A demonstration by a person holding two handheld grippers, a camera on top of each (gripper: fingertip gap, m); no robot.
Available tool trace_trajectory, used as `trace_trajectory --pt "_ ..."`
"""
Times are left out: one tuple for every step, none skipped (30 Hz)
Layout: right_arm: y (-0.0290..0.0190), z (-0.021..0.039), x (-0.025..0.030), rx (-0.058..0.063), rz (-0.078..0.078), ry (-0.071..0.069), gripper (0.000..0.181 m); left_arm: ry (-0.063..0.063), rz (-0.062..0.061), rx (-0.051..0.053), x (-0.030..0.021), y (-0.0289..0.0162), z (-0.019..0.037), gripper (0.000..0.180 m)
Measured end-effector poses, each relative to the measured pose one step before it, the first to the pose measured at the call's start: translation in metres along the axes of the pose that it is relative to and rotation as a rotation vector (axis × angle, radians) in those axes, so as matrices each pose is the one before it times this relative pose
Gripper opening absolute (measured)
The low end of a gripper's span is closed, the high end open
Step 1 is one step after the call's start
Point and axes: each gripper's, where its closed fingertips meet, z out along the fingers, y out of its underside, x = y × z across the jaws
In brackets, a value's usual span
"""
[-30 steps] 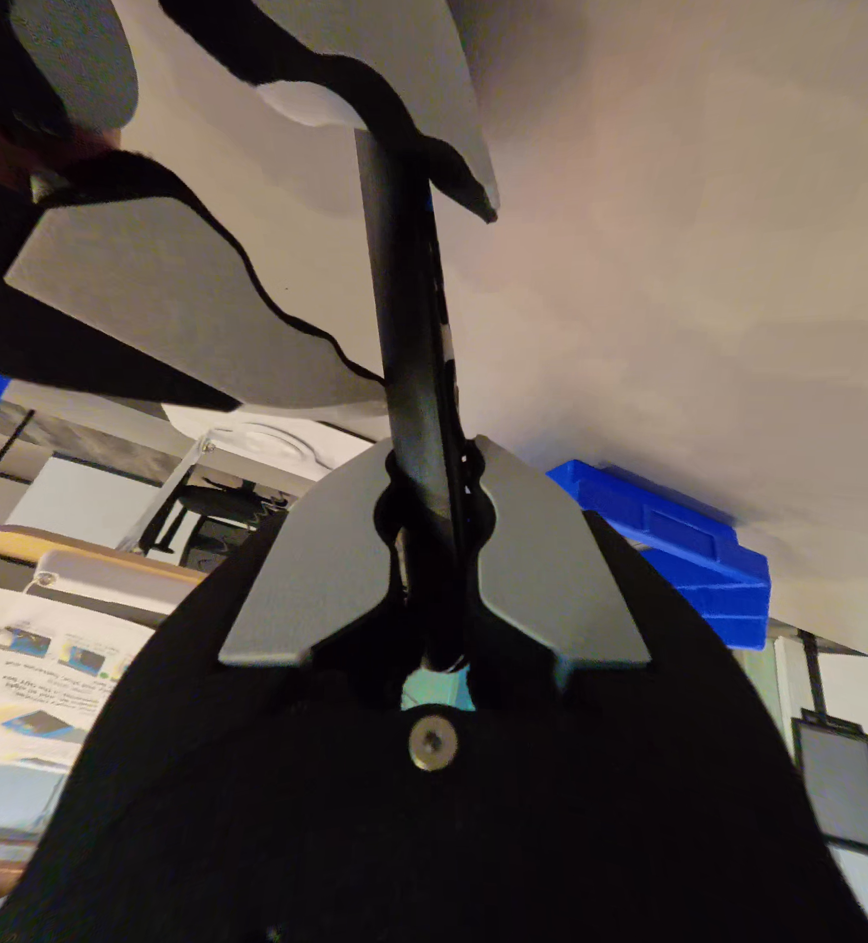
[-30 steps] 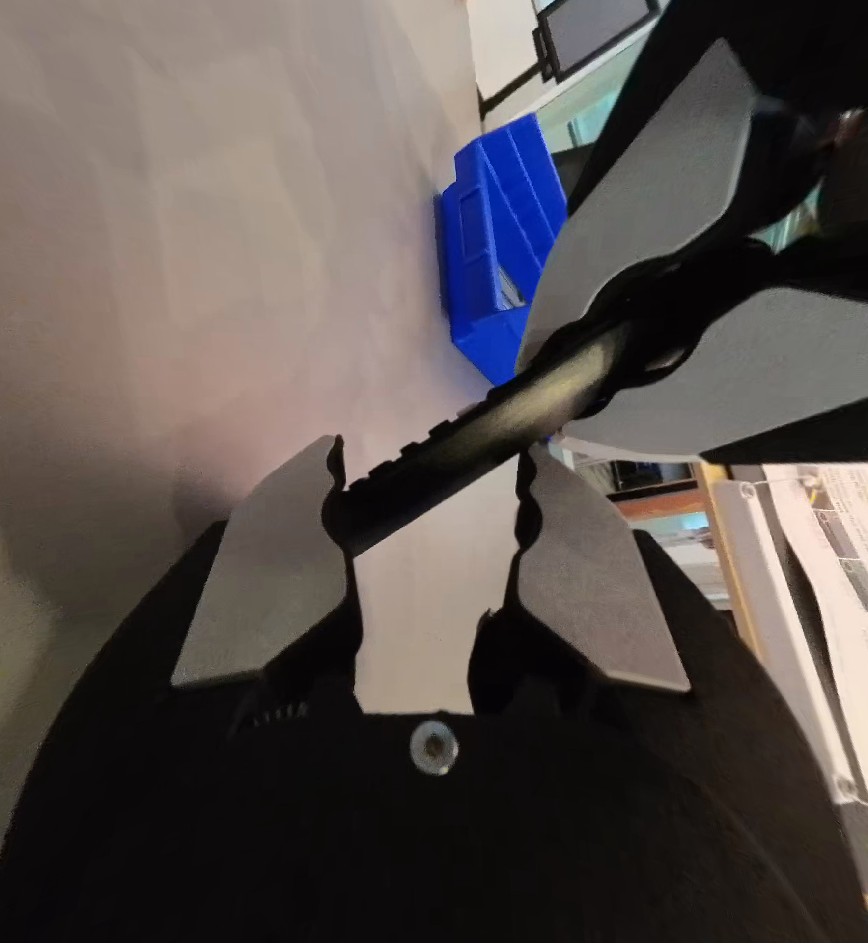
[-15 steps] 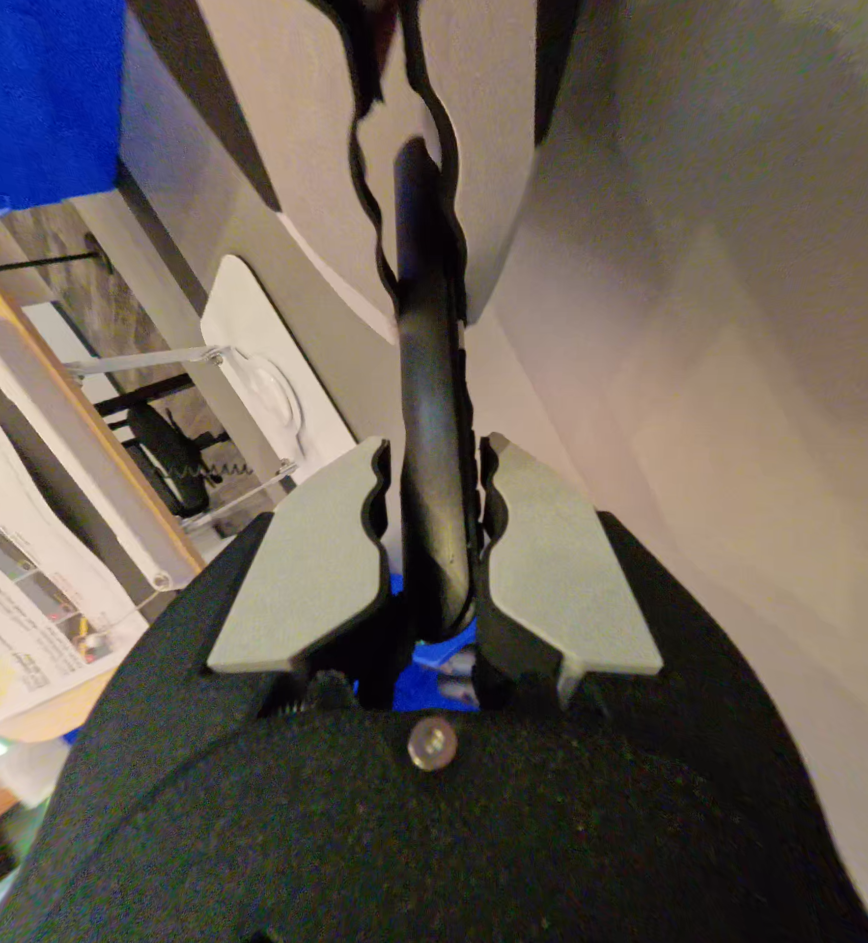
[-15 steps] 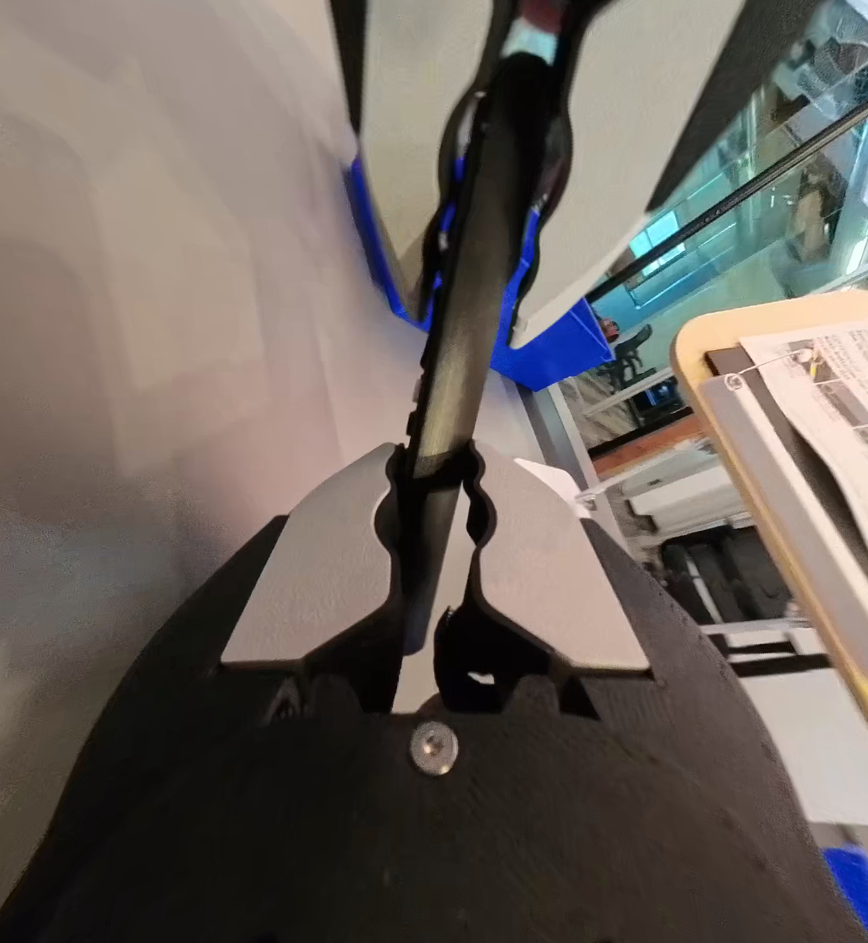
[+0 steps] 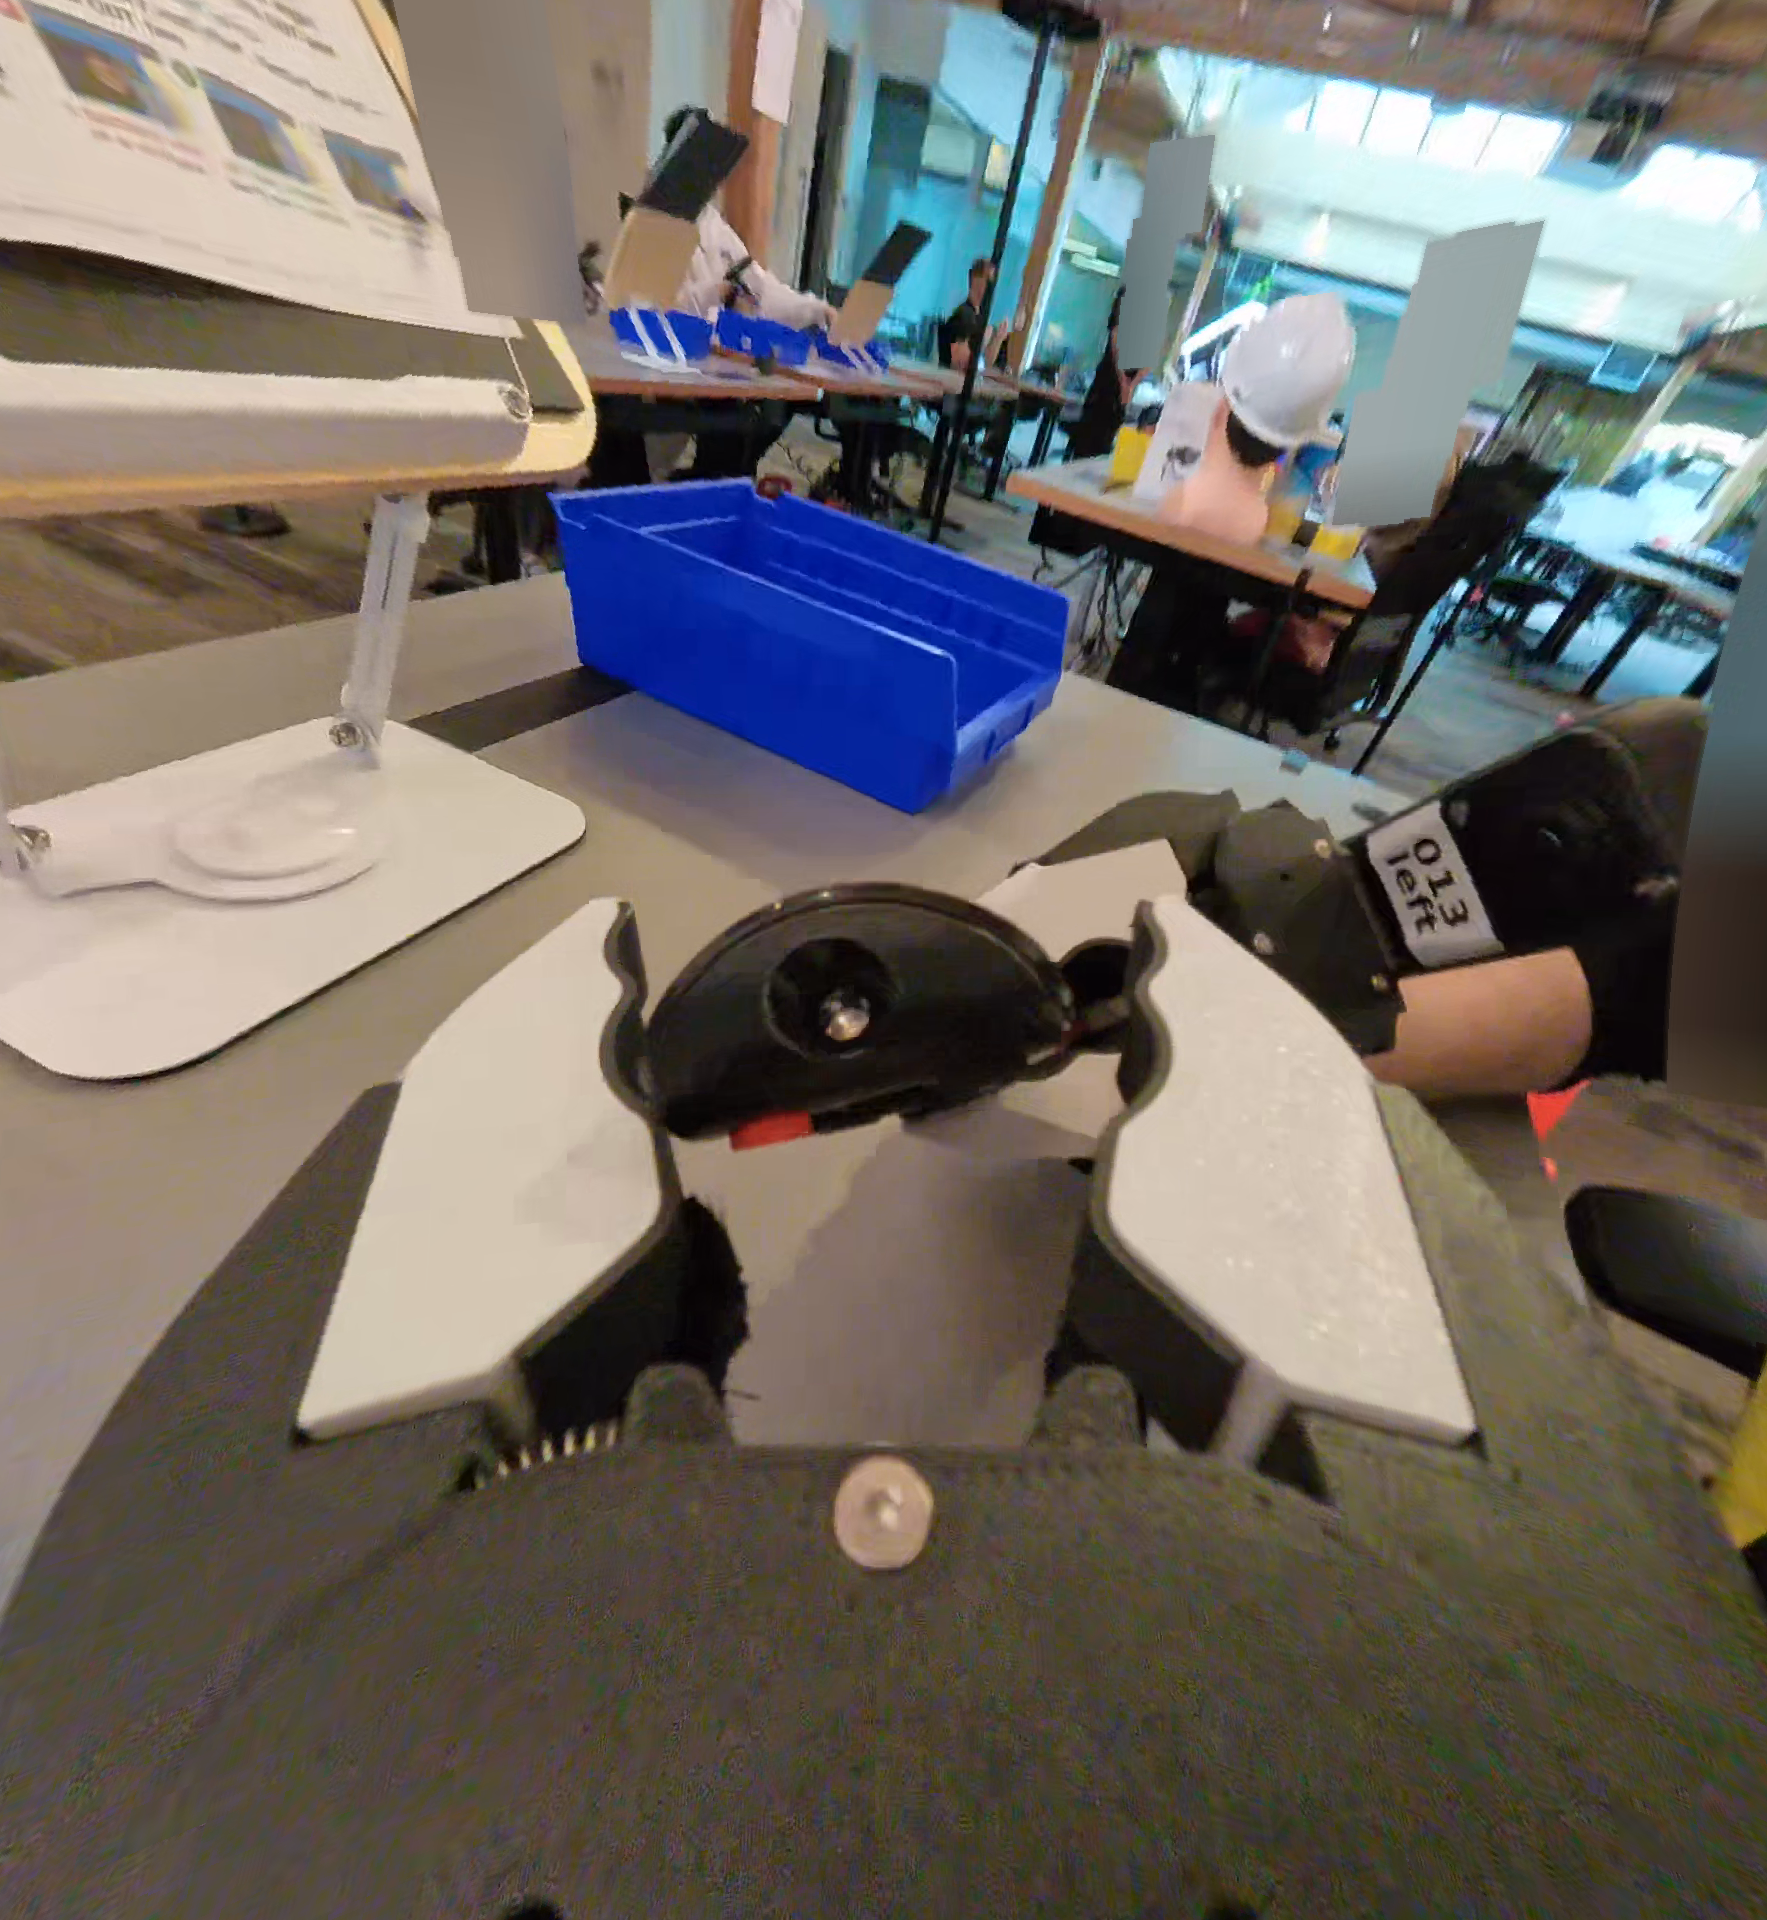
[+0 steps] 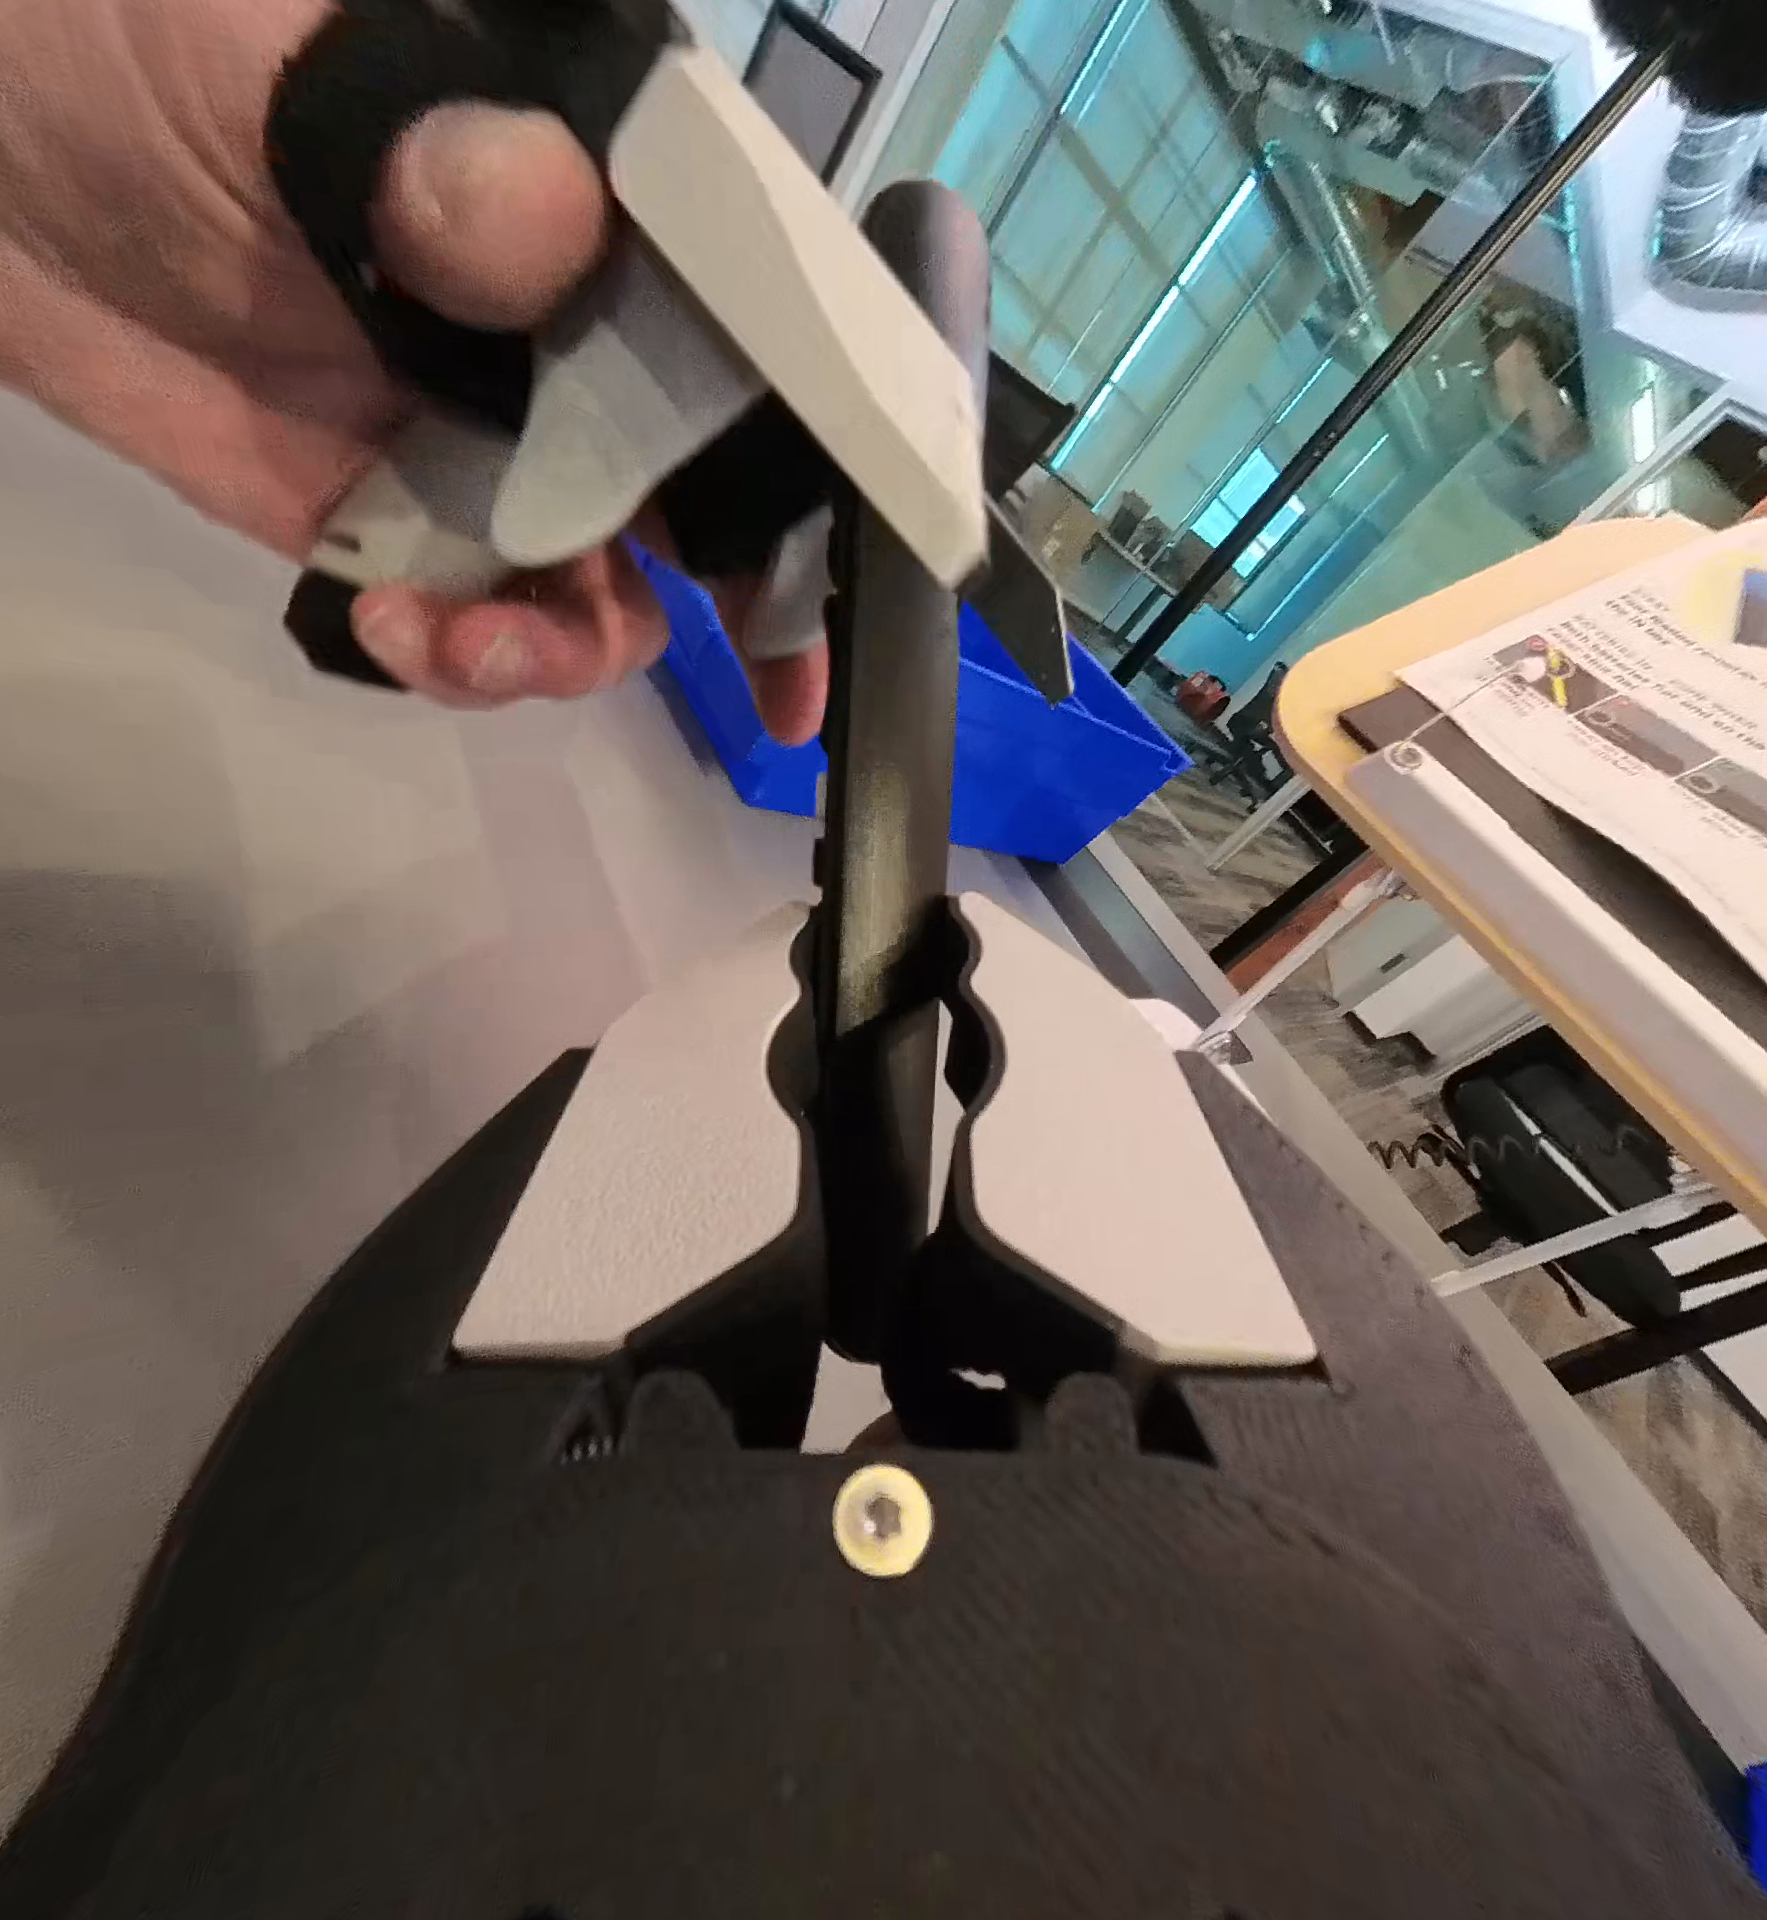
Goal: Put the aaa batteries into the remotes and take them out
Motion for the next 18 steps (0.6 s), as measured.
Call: trace_trajectory --pt "-0.00068 -0.00084 0.00010 0.0020 -0.0046 0.0041 0.019 0.0060 -0.0146 0.0489 0.00033 -0.00229 0.00215 0.079" --pt "-0.00077 -0.00116 0.00007 0.0023 -0.0264 0.0100 0.019 0.0146 -0.0173 0.0543 -0.00001 -0.00523 0.00092 0.075" --pt "-0.00096 -0.00057 0.00079 0.0023 -0.0134 0.0142 0.019 0.0346 -0.0176 0.0423 0.00177 -0.00521 0.00084 0.072" --pt "-0.00089 0.00002 0.00071 0.0025 0.0112 0.0033 0.019 0.0226 -0.0038 0.0266 0.00111 -0.00335 0.00101 0.071" --pt "0.00087 0.00053 0.00115 -0.0075 -0.0081 0.0111 0.019 0.0025 0.0042 0.0215 -0.00021 -0.00227 0.00126 0.070" --pt "0.00092 0.00042 0.00080 -0.0014 -0.0064 0.0088 0.019 0.0102 0.0010 0.0164 0.00071 -0.00164 0.00139 0.068" --pt "-0.00040 0.00023 -0.00049 0.0047 0.0111 -0.0037 0.021 0.0145 0.0080 0.0092 0.00064 -0.00175 0.00097 0.068" --pt "0.00014 0.00128 -0.00255 -0.0010 0.0087 -0.0135 0.023 0.0228 0.0147 0.0026 0.00118 -0.00153 0.00107 0.065" --pt "0.00282 0.00264 -0.00785 -0.0176 -0.0031 -0.0452 0.025 0.0268 0.0207 -0.0208 0.00079 0.00106 0.00139 0.065" --pt "0.00313 0.00285 -0.00824 -0.0169 -0.0092 -0.0369 0.027 0.0185 0.0292 -0.0403 -0.00054 0.00304 0.00119 0.064" --pt "0.00168 0.00144 -0.00510 -0.0116 0.0100 -0.0297 0.030 0.0249 0.0310 -0.0391 0.00078 0.00317 0.00083 0.064" --pt "-0.00593 -0.00251 0.00139 0.0410 0.0510 -0.0170 0.029 0.0193 0.0293 -0.0376 -0.00003 0.00300 0.00035 0.063" --pt "-0.00525 -0.00281 0.00381 0.0344 0.0775 -0.0271 0.034 -0.0054 0.0278 -0.0296 -0.00416 0.00171 -0.00130 0.063" --pt "0.00026 -0.00138 0.00395 0.0040 0.0810 -0.0313 0.044 0.0042 0.0223 -0.0187 -0.00413 0.00038 -0.00289 0.063" --pt "0.00298 -0.00083 0.00384 -0.0042 0.0871 -0.0351 0.049 0.0371 0.0180 -0.0219 0.00023 0.00162 -0.00313 0.064" --pt "0.00321 -0.00020 0.00282 -0.0035 0.1006 -0.0466 0.049 0.0319 0.0299 -0.0178 0.00192 0.00140 -0.00252 0.063" --pt "0.00145 0.00026 0.00192 0.0000 0.1218 -0.0621 0.050 0.0257 0.0441 -0.0158 0.00361 0.00130 -0.00113 0.063" --pt "-0.00116 0.00057 0.00517 0.0058 0.1478 -0.0483 0.054 0.0388 0.0437 -0.0282 0.00639 0.00345 0.00012 0.064"
